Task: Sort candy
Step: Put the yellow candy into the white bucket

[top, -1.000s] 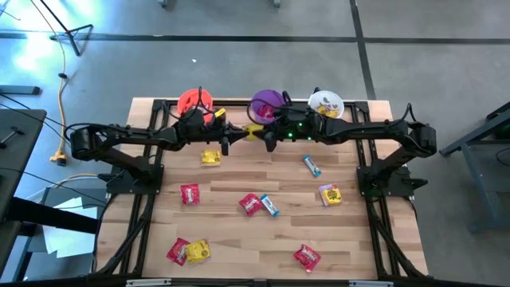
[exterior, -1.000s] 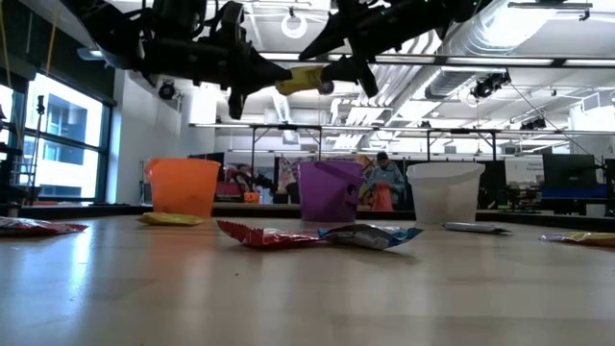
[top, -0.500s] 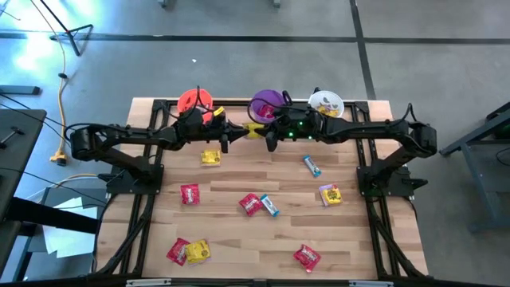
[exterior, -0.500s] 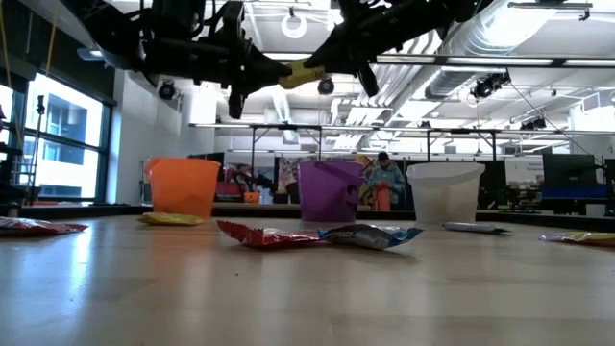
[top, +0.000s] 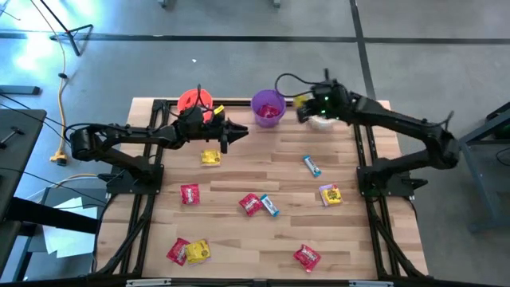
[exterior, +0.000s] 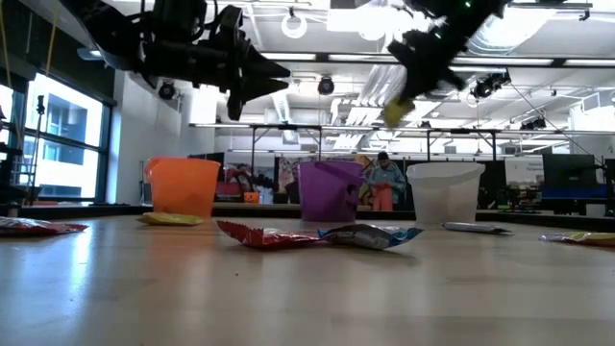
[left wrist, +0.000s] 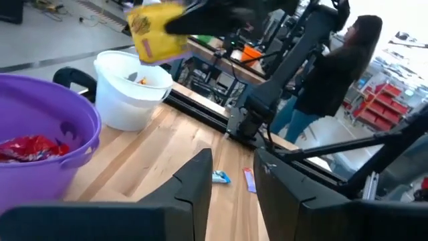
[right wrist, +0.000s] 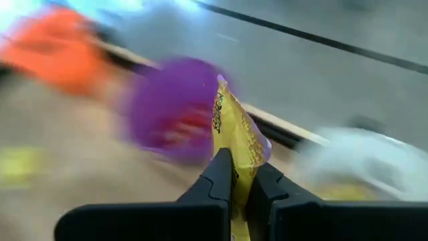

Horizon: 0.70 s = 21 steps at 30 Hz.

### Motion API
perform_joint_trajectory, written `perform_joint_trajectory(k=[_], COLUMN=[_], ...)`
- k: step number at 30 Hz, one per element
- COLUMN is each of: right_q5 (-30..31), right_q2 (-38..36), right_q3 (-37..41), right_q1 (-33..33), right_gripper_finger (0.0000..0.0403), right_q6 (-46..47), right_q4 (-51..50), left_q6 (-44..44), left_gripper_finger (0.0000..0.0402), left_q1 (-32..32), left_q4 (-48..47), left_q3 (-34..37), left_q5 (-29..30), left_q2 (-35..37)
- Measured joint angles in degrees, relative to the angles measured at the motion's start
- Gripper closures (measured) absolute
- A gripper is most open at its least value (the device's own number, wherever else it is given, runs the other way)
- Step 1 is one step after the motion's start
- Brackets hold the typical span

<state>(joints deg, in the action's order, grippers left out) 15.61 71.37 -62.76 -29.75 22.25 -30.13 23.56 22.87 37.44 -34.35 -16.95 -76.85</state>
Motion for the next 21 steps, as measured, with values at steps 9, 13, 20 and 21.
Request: perform_joint_trajectory(k=[9, 13, 20, 21], right_q5=[5.8, 5.3, 1.7, 1.7], right_q2=[0.5, 1.9, 4.8, 5.3], right_q3=[2.3, 4.9, 6.0, 6.0], right_q1=[-11.1, -14.6, -18.0, -18.2], right_gripper_finger=[0.0399, 0.0399, 0.0388, 0.0386], right_q6=[-0.3, -0.3, 2.1, 2.1], right_q4=[-10.5, -8.7, -7.0, -6.9], left_q6=[-3.8, -5.5, -9.2, -9.2], left_gripper_finger=[0.0305, 0.0305, 0.0305, 0.0305], left_q1=[0.0, -0.1, -1.8, -2.0], left_q4=[-0.5, -2.6, -11.9, -12.8], left_q3=[0.0, 0.0, 0.0, 0.0], left_q5=[1.8, 4.7, 10.4, 10.5], left_q2=[3.0, 4.5, 4.8, 4.8])
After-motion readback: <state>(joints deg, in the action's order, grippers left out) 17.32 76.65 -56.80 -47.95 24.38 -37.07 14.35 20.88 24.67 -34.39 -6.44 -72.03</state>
